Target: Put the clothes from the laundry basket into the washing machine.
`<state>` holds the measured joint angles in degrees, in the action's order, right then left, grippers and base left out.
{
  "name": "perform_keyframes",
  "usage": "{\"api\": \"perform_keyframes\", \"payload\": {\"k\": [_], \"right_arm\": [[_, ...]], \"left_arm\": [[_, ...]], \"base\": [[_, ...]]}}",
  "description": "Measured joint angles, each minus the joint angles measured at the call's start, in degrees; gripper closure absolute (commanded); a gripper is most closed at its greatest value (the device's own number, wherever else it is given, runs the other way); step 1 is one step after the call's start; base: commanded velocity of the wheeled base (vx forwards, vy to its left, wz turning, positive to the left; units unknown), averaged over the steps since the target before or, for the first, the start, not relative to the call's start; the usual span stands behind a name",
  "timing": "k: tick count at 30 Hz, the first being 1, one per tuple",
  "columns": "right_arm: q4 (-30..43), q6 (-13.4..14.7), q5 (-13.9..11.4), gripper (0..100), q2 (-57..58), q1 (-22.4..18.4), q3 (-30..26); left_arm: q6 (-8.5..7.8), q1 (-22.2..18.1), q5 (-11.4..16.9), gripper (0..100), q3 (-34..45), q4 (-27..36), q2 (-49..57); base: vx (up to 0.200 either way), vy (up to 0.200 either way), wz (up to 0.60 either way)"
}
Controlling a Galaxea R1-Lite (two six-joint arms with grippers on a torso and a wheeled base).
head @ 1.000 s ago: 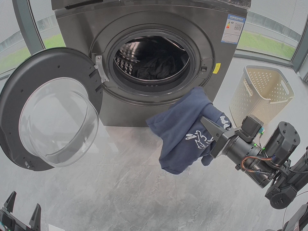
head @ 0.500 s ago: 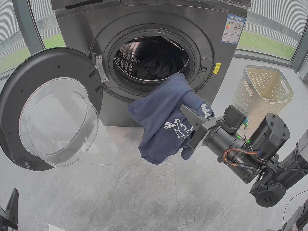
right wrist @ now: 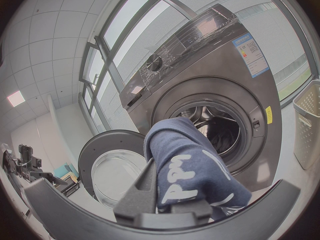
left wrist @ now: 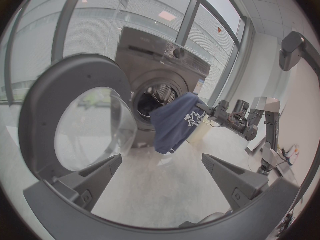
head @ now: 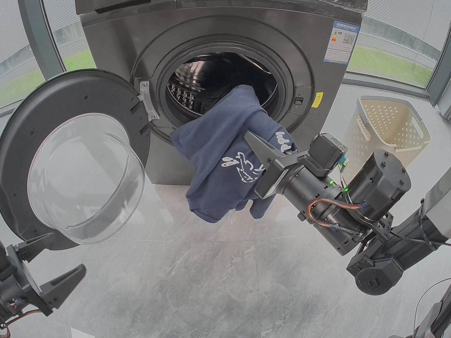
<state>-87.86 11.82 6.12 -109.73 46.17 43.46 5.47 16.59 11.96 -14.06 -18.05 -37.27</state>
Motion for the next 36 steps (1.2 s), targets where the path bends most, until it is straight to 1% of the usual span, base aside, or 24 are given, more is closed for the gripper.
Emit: {"api": "perform_keyframes", "payload": {"k": [3,6,13,22,29,31,33,36], "right_arm": [[0.0,0.0,-0.2,100,-0.5,0.0,1.2],[0.0,0.0,-0.3,100,-0.9,0.0,1.8],[0.0,0.0,0.0,100,-0.9,-0.2,2.2],[-0.3,0.1,0.1,100,-0.2,-0.3,2.0],[-0.2,0.1,0.3,100,0.6,0.1,0.7],[-0.1,0.1,0.3,100,1.0,0.3,0.3],[-0.1,0.1,0.3,100,1.4,0.4,0.0],[0.0,0.1,0.3,100,2.1,0.6,-1.0]], "left_arm": [[0.22,2.1,1.7,0,0.6,-5.9,-6.9],[0.4,3.5,3.3,0,0.9,-9.9,-13.2],[0.54,4.9,5.9,0,-0.1,-15.1,-25.9],[0.71,5.2,6.8,0,-1.2,-25.5,-39.7],[0.87,5.3,7.2,0,-2.2,-35.9,-50.8],[0.98,5.2,7.8,0,-2.5,-37.4,-53.3],[1.1,5.0,9.0,0,-3.1,-38.9,-56.1],[1.66,4.8,10.0,0,-4.9,-39.8,-59.5]], "base": [[0.0,0.0,0.0],[0.0,0.0,0.0],[0.0,0.0,0.0],[0.0,0.0,0.0],[0.0,0.0,0.0],[0.0,0.0,0.0],[0.0,0.0,0.0],[0.0,0.0,0.0]]}}
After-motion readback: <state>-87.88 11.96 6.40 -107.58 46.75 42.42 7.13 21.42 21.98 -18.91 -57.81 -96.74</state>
